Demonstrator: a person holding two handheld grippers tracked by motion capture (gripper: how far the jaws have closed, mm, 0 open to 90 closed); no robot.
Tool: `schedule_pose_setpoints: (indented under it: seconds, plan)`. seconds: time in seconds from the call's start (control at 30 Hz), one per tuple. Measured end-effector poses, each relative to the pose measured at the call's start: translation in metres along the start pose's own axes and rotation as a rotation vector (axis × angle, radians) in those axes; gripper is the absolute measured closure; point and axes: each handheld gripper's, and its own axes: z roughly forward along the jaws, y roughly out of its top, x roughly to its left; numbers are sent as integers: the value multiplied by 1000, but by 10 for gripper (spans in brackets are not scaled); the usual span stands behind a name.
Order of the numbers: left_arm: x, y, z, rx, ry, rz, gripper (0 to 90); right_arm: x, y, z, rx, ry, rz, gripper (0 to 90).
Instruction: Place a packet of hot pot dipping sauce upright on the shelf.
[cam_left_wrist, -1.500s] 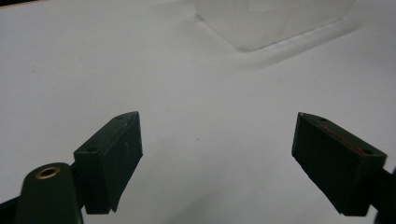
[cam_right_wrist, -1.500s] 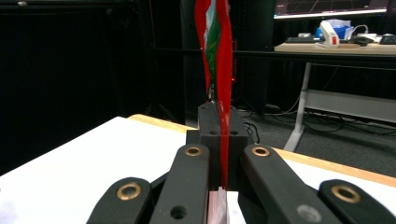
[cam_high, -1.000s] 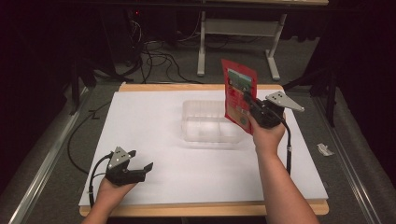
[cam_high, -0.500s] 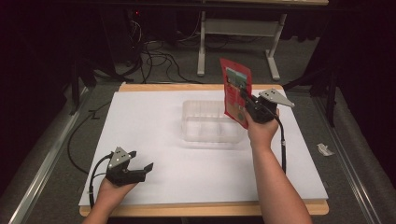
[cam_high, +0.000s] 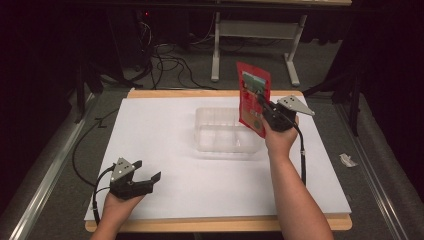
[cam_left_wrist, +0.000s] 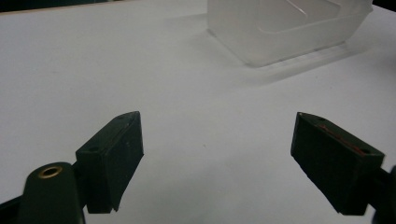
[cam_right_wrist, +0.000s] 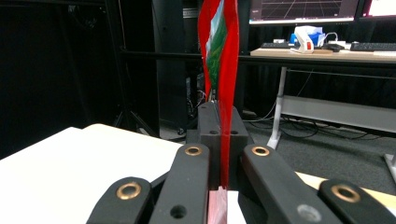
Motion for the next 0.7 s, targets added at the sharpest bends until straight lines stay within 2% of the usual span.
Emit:
schedule_pose_setpoints:
  seconds: [0.27,0.47,0.57,0.7]
  plan:
    - [-1,-1,0,6,-7,13,176,1,-12,7,16,7,2,900]
    - [-2,0,0,5,-17,20,179,3,-25,15,61,9,-4,900]
    - [-1,-1,0,8,-20,25,180,4,-27,15,71,19,8,900]
    - [-2,-3,1,21,-25,33,181,4,-26,14,114,23,-7,900]
